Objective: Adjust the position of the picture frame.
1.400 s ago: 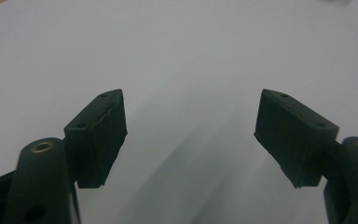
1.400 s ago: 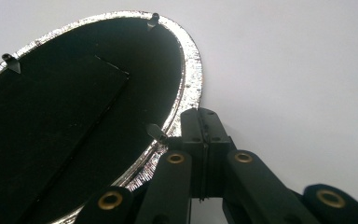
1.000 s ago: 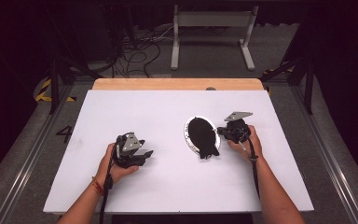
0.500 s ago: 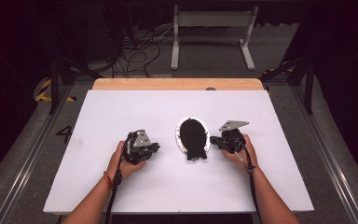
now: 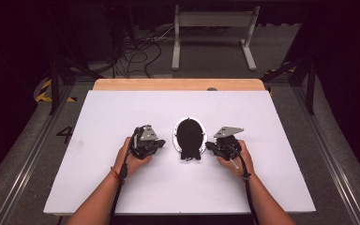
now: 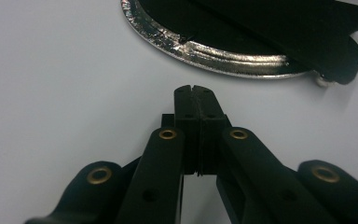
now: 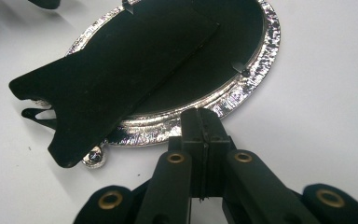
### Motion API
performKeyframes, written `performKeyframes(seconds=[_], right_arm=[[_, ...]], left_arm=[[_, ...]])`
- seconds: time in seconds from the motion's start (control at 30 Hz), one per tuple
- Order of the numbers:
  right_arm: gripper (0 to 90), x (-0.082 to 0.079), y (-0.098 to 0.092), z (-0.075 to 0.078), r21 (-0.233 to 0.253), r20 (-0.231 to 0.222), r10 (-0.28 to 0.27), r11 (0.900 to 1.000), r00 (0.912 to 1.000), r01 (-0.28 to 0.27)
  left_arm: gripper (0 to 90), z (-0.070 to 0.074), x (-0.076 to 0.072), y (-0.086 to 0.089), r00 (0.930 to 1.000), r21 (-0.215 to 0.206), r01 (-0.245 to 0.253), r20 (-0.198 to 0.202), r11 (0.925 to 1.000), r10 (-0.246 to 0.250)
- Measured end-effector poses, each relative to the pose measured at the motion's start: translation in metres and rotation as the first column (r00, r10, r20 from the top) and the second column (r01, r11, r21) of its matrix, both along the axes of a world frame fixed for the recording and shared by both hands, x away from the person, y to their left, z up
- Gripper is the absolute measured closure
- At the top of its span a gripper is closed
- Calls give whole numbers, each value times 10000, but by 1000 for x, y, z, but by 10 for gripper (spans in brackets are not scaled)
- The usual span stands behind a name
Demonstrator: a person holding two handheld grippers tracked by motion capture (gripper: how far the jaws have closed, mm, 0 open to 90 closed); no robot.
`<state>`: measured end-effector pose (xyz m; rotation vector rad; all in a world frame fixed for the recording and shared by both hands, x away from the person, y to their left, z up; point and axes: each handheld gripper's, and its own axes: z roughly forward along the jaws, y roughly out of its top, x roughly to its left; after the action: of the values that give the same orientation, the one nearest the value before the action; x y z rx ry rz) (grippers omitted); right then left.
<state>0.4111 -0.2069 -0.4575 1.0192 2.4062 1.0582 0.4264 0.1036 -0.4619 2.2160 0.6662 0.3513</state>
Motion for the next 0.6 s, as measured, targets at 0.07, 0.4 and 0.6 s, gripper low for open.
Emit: performKeyframes(seconds=[0.07,0.4,0.6], right_arm=[[900,-2,2,0,93,-45,-36,10000,10000,36],[900,-9,11,0,-209,140,237,9995,9996,-234],[900,15,-8,0,94,152,-937,9956,9955,936]], left_arm=[[887,0,2,-2,10000,-37,-76,11,10000,76],[868,-3,7,-7,9998,69,-214,-61,9997,214],[869,-3,12,-10,9987,165,-487,-123,9987,489]])
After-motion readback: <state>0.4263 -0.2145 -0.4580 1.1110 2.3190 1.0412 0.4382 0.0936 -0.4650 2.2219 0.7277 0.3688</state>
